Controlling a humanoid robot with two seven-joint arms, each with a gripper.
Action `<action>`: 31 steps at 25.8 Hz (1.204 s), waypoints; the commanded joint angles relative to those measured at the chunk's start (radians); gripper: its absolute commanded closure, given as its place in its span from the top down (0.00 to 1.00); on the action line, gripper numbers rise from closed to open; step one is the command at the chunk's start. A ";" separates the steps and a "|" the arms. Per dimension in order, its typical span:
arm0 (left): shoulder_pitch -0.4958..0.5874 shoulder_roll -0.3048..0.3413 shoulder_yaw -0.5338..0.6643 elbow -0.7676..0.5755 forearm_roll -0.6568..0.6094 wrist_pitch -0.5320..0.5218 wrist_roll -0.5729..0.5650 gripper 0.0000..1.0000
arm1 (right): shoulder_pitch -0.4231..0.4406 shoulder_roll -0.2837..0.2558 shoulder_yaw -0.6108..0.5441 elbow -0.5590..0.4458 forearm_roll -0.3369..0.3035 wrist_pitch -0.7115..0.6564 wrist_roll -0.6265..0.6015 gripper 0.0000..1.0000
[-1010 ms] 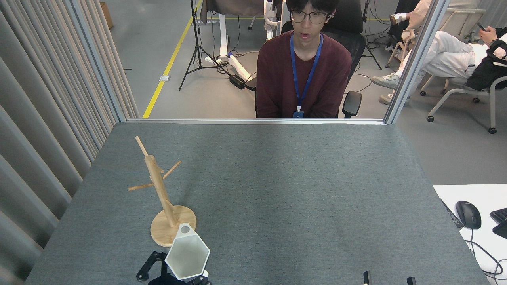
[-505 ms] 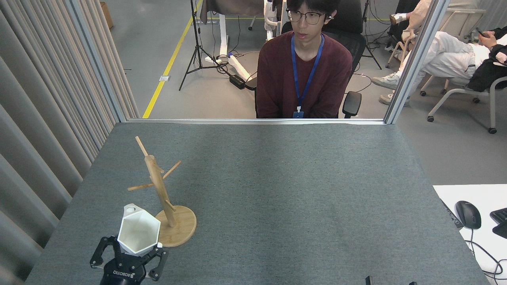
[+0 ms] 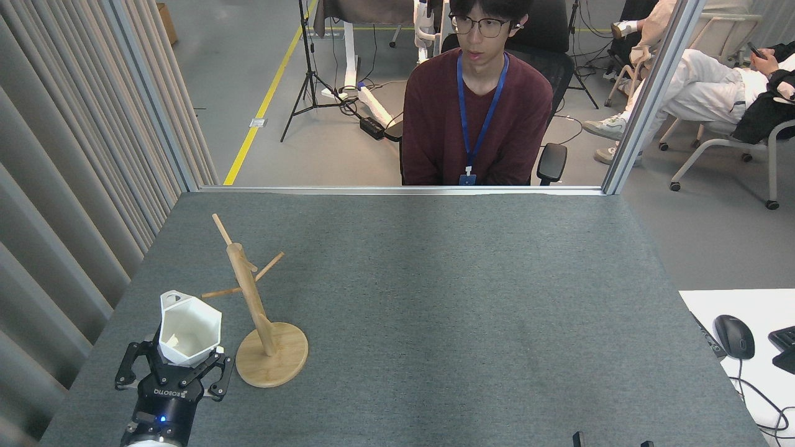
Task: Hang cup on storage rack
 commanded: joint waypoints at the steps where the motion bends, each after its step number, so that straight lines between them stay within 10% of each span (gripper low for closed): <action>1: -0.005 -0.001 0.002 -0.005 -0.003 -0.001 -0.001 0.45 | -0.002 0.001 0.000 0.004 0.000 0.001 0.000 0.99; 17: -0.037 -0.057 -0.046 -0.002 -0.158 -0.002 0.000 0.45 | -0.005 0.000 -0.004 0.009 -0.002 0.001 -0.006 0.99; 21: -0.048 -0.067 -0.047 0.020 -0.176 0.001 0.013 0.67 | -0.003 0.000 -0.004 0.009 -0.002 0.001 -0.006 0.99; 23: -0.048 -0.065 -0.055 0.020 -0.175 0.001 0.014 1.00 | -0.003 0.000 -0.004 0.009 -0.002 0.001 -0.006 0.99; 31: 0.023 -0.054 -0.087 -0.028 -0.164 -0.013 0.014 1.00 | -0.002 0.000 -0.003 0.009 -0.002 0.001 -0.008 0.99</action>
